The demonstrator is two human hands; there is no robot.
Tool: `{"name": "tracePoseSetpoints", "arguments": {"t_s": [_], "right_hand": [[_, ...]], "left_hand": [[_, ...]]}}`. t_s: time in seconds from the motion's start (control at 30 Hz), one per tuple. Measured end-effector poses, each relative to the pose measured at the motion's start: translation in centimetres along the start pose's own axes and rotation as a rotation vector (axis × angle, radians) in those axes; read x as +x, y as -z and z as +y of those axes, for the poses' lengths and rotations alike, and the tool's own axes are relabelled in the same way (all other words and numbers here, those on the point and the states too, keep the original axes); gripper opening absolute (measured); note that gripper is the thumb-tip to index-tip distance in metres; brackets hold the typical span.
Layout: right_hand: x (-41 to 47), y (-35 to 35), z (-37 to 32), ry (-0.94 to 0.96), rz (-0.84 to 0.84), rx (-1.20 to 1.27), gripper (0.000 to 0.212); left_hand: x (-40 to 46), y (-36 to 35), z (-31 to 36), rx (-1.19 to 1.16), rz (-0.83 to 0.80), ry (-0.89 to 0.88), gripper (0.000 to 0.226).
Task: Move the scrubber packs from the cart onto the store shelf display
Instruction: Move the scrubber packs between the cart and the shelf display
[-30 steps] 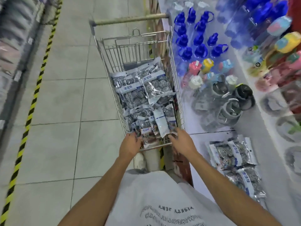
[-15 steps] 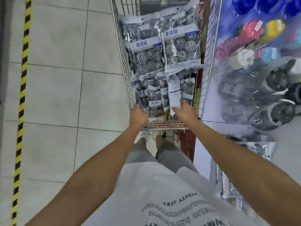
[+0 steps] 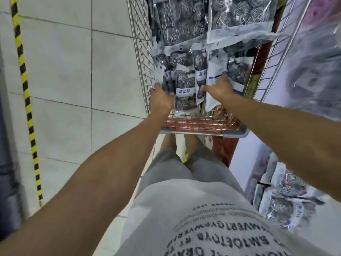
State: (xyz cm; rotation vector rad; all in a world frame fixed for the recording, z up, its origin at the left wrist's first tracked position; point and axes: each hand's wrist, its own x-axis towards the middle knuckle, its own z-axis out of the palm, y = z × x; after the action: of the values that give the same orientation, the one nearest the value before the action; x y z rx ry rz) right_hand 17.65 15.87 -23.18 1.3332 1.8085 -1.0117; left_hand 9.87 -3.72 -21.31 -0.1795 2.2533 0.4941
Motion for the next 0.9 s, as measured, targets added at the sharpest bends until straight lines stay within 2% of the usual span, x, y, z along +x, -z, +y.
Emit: {"name": "tracePoseSetpoints", "arguments": {"t_s": [0.17,0.37,0.47,0.57,0.7,0.83,0.9], "right_hand": [[2.6,-1.1,0.2,-0.003,0.064,-0.013,0.113],[2.8,-1.4,0.8,0.019,0.185,0.019,0.096],[1.6,-0.5,1.1,0.062,0.202,0.097,0.081],[-0.7,0.4,1.6,0.049,0.165,0.228,0.067],[-5.6,2.0,1.8,0.040,0.115,0.455,0.071],[-11.9,4.4,2.4,0.037,0.002,0.848,0.083],[-13.9,5.2,3.8,0.011,0.000,1.038,0.071]], "left_hand": [[1.7,-1.4,-0.3,0.006,0.004,0.000,0.052],[1.9,-1.5,-0.1,0.064,0.053,-0.040,0.041],[0.8,-1.1,-0.3,0.072,0.055,-0.102,0.037],[-1.4,-0.1,0.1,0.049,0.048,-0.187,0.032],[-4.7,2.4,1.3,-0.125,-0.013,-0.236,0.029],[-8.0,6.0,3.1,-0.331,-0.163,-0.168,0.028],[-9.2,7.4,3.8,-0.422,-0.257,-0.147,0.034]]}}
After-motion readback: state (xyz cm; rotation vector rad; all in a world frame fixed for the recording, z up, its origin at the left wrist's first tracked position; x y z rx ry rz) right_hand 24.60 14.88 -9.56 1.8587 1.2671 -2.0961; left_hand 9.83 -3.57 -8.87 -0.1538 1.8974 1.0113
